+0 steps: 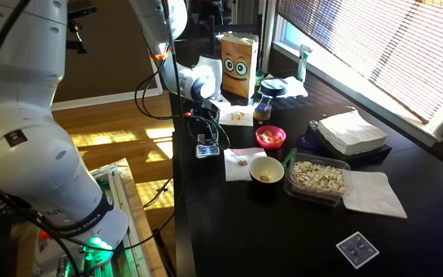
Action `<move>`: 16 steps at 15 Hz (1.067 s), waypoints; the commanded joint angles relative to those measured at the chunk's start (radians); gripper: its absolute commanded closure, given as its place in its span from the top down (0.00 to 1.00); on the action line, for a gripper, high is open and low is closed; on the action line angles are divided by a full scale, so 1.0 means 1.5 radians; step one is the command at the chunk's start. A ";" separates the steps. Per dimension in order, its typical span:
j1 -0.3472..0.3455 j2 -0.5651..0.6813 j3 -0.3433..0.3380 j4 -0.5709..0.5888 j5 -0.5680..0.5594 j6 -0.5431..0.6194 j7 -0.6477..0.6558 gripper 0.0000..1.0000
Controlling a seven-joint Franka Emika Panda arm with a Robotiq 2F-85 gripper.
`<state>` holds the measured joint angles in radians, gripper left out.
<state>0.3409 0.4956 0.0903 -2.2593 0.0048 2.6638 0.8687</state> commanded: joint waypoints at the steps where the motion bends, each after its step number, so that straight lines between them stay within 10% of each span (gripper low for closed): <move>1: 0.008 0.013 -0.005 0.015 0.017 0.000 -0.002 0.89; 16: 0.010 0.015 -0.005 0.021 0.019 -0.001 -0.002 0.67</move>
<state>0.3439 0.4956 0.0911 -2.2471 0.0090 2.6646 0.8687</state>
